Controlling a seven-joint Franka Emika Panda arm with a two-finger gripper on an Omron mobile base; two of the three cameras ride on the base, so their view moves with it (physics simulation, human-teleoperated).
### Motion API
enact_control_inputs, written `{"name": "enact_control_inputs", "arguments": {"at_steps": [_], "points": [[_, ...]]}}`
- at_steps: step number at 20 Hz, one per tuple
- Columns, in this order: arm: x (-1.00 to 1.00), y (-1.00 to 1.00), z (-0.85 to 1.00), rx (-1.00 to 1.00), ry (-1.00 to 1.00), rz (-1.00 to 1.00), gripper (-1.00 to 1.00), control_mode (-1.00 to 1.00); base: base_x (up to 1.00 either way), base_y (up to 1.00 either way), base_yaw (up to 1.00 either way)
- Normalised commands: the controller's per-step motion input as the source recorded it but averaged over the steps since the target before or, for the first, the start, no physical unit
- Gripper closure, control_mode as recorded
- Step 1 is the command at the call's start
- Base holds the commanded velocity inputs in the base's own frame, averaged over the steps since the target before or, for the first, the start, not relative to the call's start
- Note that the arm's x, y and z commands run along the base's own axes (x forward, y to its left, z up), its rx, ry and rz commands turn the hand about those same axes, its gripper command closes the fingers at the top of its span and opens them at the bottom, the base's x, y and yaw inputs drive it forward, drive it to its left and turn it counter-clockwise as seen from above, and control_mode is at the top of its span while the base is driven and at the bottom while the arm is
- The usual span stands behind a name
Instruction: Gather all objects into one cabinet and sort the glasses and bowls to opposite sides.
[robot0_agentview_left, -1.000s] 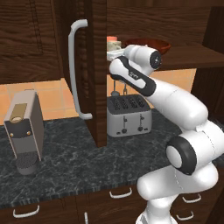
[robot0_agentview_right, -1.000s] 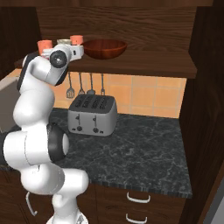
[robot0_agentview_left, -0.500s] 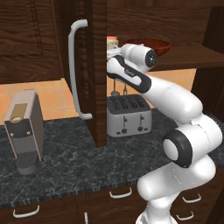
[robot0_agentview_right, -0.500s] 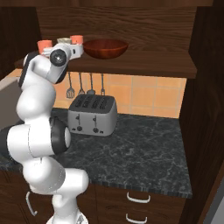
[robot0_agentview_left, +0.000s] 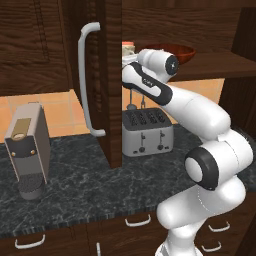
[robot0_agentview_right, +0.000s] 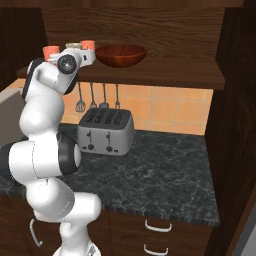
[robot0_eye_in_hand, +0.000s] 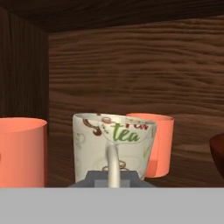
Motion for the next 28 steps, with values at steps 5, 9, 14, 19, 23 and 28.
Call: {"name": "enact_control_inputs", "arguments": {"at_steps": [5,9,14,19,23,28], "points": [[0.0,0.0,0.0,0.0,0.0,0.0,-1.0,-1.0,0.0,0.0,0.0],[0.0,0.0,0.0,0.0,0.0,0.0,-1.0,-1.0,0.0,0.0,0.0],[0.0,0.0,0.0,0.0,0.0,0.0,-1.0,-1.0,0.0,0.0,0.0],[-0.63,-0.18,0.0,0.0,0.0,0.0,-1.0,-1.0,0.0,0.0,0.0],[-0.79,-0.25,0.09,0.0,0.01,-0.03,-1.0,-1.0,0.0,0.0,0.0],[-0.7,-0.24,0.34,0.0,0.15,-0.11,-1.0,-1.0,0.0,0.0,0.0]]}}
